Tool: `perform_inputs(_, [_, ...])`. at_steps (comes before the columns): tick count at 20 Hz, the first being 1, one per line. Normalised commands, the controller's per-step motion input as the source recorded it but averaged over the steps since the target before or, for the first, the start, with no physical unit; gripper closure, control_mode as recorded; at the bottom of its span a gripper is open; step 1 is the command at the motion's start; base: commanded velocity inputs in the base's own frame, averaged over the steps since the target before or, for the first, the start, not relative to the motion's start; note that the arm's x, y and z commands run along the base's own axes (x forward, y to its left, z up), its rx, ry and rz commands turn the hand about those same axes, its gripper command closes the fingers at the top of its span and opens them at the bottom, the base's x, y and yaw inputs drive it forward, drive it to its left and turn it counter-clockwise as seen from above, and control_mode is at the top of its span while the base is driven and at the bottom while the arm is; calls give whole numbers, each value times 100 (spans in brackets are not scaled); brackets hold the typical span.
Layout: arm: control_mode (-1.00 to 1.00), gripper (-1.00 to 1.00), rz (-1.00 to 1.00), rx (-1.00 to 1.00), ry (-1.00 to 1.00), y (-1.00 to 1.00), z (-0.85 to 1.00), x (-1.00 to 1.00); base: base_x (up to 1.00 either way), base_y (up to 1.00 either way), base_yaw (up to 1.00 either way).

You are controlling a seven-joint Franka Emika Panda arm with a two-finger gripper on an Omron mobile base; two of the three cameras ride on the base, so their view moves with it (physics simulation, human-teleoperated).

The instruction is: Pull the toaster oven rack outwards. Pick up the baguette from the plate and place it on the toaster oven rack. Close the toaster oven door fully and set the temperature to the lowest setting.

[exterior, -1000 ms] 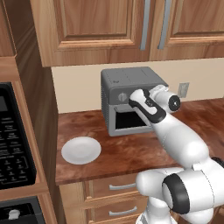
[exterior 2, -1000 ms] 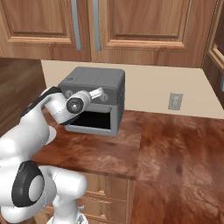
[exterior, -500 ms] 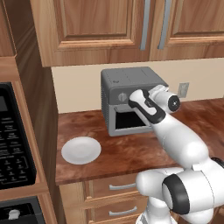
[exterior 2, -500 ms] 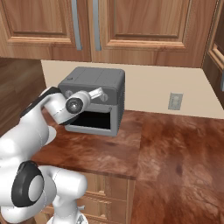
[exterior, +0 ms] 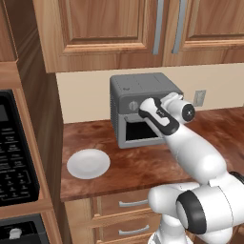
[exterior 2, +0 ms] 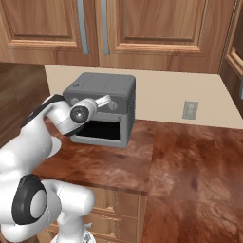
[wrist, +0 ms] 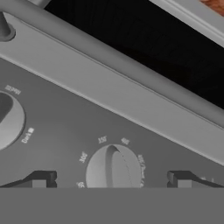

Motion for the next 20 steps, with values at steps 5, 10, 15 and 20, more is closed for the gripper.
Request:
perform_inputs(5, [-100, -100, 0, 0, 0, 3, 0, 0, 0, 0, 0])
perform_inputs(10, [-100, -100, 0, 0, 0, 1, 0, 0, 0, 0, 0])
perform_inputs(15, [-100, -100, 0, 0, 0, 4, 0, 0, 0, 0, 0])
perform_inputs(20, [-100, -100, 0, 0, 0, 7, 0, 0, 0, 0, 0])
